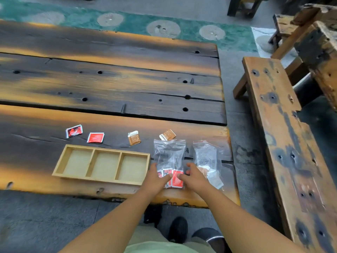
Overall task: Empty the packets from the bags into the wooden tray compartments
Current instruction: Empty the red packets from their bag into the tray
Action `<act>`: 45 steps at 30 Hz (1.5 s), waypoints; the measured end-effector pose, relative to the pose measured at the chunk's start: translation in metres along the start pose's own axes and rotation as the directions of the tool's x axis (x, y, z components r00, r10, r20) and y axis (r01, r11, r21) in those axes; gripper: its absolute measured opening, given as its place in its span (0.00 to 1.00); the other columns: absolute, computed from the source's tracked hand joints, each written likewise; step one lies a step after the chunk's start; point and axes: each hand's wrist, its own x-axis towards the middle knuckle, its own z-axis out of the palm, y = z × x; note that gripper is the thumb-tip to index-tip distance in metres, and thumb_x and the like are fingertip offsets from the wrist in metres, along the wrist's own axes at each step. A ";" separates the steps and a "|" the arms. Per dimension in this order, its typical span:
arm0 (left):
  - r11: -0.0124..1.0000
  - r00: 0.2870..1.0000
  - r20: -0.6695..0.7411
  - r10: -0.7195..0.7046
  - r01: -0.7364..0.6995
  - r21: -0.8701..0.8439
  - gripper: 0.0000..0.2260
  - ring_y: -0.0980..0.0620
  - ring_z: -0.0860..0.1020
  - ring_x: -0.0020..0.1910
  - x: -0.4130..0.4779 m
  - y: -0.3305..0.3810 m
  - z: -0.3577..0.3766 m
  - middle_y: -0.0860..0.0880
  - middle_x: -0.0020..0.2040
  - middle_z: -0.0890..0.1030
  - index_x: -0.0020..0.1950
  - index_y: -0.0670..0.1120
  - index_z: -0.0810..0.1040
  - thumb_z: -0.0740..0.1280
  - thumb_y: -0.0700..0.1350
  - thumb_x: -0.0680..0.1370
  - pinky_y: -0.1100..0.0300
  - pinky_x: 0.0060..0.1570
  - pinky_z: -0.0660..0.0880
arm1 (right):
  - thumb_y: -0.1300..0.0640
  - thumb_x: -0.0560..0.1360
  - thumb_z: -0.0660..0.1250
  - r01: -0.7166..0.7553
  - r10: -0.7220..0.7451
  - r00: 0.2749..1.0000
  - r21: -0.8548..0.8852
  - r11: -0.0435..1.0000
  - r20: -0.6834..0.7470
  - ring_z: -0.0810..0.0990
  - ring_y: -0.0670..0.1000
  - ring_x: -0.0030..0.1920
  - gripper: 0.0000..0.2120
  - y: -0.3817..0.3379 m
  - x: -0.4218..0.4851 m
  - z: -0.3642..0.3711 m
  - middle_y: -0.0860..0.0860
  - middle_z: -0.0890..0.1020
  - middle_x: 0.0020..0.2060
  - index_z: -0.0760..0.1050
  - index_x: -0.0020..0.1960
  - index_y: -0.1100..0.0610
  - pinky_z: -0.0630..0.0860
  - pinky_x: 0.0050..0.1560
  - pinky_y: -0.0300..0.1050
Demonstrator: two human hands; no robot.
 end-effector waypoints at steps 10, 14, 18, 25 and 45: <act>0.983 0.996 -0.036 -0.078 0.071 -0.166 0.16 0.53 0.80 0.45 0.019 -0.014 0.009 0.48 0.49 0.80 0.58 0.46 0.73 0.74 0.42 0.74 0.59 0.39 0.76 | 0.57 0.75 0.74 -0.190 0.217 0.974 0.295 0.936 -0.060 0.82 0.59 0.55 0.31 0.006 0.006 0.020 0.58 0.77 0.60 0.64 0.73 0.59 0.82 0.45 0.50; 0.940 0.984 0.090 -0.155 0.175 -0.292 0.12 0.44 0.85 0.44 0.016 -0.017 0.005 0.42 0.47 0.85 0.55 0.41 0.79 0.74 0.39 0.74 0.48 0.47 0.83 | 0.58 0.73 0.74 -0.186 0.212 0.976 0.290 0.939 -0.058 0.83 0.60 0.54 0.21 0.010 0.002 0.022 0.60 0.81 0.56 0.73 0.63 0.64 0.82 0.54 0.56; 0.908 0.982 0.125 -0.142 0.179 -0.380 0.09 0.42 0.86 0.44 0.011 -0.014 -0.008 0.39 0.49 0.84 0.55 0.40 0.79 0.73 0.37 0.75 0.50 0.43 0.83 | 0.62 0.75 0.72 -0.095 0.122 0.991 0.349 0.932 -0.057 0.82 0.51 0.38 0.04 0.004 -0.008 0.018 0.55 0.84 0.40 0.78 0.44 0.59 0.80 0.39 0.45; 0.833 0.994 0.093 -0.050 0.093 -0.546 0.12 0.37 0.84 0.48 -0.015 -0.003 -0.036 0.39 0.56 0.83 0.58 0.44 0.78 0.71 0.37 0.76 0.37 0.52 0.80 | 0.63 0.75 0.72 0.062 -0.056 0.998 0.449 0.891 -0.026 0.84 0.55 0.45 0.05 -0.022 -0.017 0.021 0.56 0.84 0.45 0.75 0.48 0.61 0.80 0.47 0.51; 0.801 0.991 -0.133 0.018 -0.094 -0.591 0.22 0.45 0.84 0.49 -0.076 -0.056 -0.122 0.44 0.55 0.83 0.65 0.49 0.72 0.75 0.40 0.74 0.57 0.39 0.80 | 0.66 0.77 0.70 0.135 -0.213 0.969 0.456 0.880 0.125 0.87 0.55 0.45 0.11 -0.097 -0.043 0.123 0.57 0.87 0.49 0.79 0.58 0.59 0.82 0.41 0.47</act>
